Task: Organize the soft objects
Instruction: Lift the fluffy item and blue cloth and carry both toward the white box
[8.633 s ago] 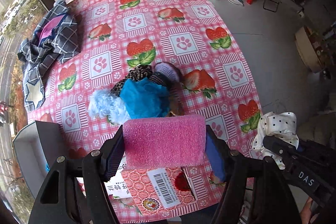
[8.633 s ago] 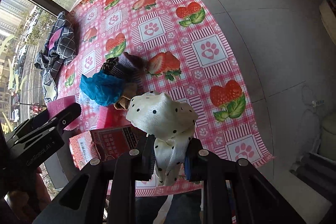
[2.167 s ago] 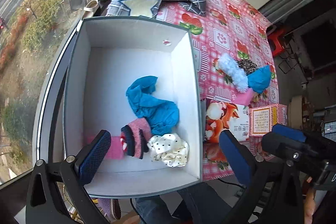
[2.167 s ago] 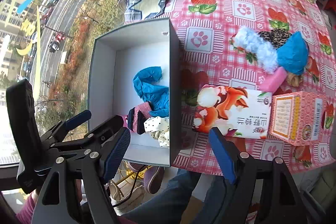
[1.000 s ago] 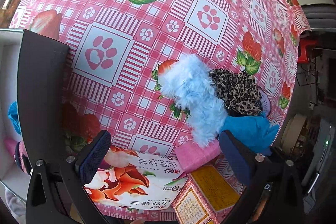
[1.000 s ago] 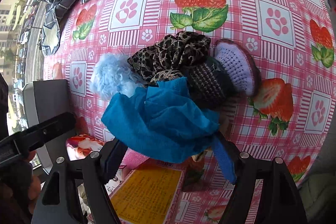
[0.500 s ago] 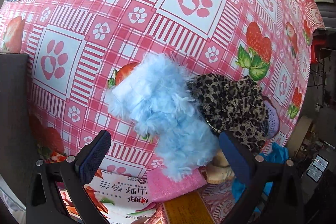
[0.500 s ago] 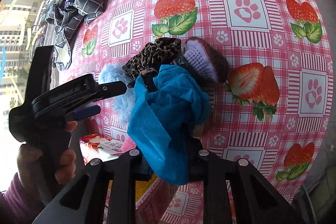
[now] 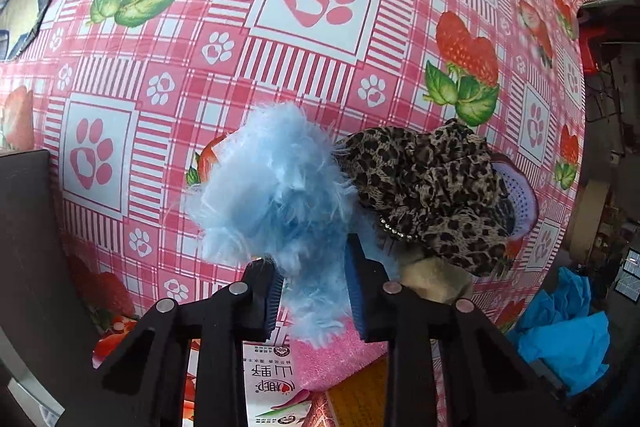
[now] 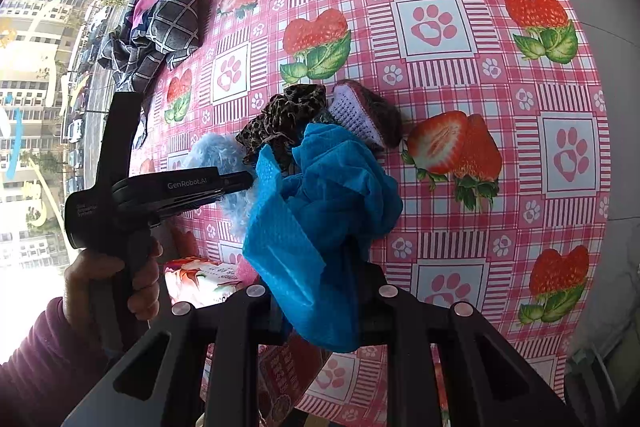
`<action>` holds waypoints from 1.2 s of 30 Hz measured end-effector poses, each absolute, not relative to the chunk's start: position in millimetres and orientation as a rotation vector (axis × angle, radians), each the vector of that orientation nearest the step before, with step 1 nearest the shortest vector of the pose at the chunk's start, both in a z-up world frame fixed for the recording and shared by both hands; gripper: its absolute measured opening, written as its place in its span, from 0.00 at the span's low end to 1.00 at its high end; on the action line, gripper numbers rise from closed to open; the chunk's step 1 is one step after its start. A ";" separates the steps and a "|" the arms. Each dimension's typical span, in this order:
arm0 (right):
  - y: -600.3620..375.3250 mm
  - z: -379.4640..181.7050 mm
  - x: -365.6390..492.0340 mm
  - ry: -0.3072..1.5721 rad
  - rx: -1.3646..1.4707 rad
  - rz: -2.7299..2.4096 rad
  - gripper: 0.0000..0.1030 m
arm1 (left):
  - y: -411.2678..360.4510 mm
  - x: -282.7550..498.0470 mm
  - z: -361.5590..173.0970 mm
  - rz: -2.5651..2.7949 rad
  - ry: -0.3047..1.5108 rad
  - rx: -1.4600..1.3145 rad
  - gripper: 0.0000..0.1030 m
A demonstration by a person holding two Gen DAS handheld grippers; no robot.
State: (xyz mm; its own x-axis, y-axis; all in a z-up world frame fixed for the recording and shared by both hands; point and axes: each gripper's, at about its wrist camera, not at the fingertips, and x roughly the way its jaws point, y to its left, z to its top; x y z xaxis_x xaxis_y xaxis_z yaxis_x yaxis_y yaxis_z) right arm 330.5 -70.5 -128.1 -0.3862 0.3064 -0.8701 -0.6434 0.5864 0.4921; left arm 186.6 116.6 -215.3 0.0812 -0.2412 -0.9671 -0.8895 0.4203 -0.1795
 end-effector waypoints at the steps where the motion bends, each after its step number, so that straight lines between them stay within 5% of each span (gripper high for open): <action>1: -73.4 -126.4 331.1 1.678 -0.278 1.038 0.22 | 115.5 181.1 -209.8 0.664 1.437 -1.050 0.30; 6: -81.0 -120.7 330.3 1.667 -0.261 1.023 0.22 | 105.5 176.1 -179.9 0.679 1.403 -0.914 0.30; 8: -81.0 -117.8 327.7 1.658 -0.263 1.022 0.22 | 101.3 171.6 -166.5 0.675 1.380 -0.872 0.17; 17: -88.0 -105.2 320.4 1.629 -0.263 1.019 0.22 | 102.0 151.2 -142.9 0.681 1.331 -0.816 0.17; 18: -88.1 -104.8 319.0 1.630 -0.264 1.019 0.22 | 105.3 149.9 -146.0 0.686 1.330 -0.827 0.20; 19: -88.2 -104.2 317.2 1.631 -0.265 1.021 0.22 | 108.3 150.6 -151.1 0.694 1.331 -0.849 0.39; 20: -88.7 -103.4 315.4 1.630 -0.268 1.021 0.22 | 112.0 149.7 -155.7 0.707 1.321 -0.880 0.68; 21: -89.3 -102.4 313.6 1.628 -0.272 1.022 0.22 | 116.7 147.7 -159.7 0.722 1.300 -0.912 0.78; 24: -88.8 -102.1 307.4 1.633 -0.283 1.027 0.22 | 121.9 154.5 -173.7 0.742 1.315 -0.907 0.81; 33: -100.8 -102.5 305.2 1.651 -0.289 0.999 0.22 | 127.1 176.3 -227.4 0.729 1.443 -0.925 0.81; 34: -103.0 -102.1 305.9 1.651 -0.287 0.997 0.22 | 126.3 178.4 -228.8 0.719 1.447 -0.915 0.70; 35: -104.6 -101.9 306.2 1.651 -0.286 0.994 0.22 | 125.3 180.2 -230.2 0.700 1.460 -0.909 0.43; 36: -106.1 -101.4 306.7 1.650 -0.285 0.992 0.22 | 123.9 181.7 -231.8 0.675 1.475 -0.919 0.31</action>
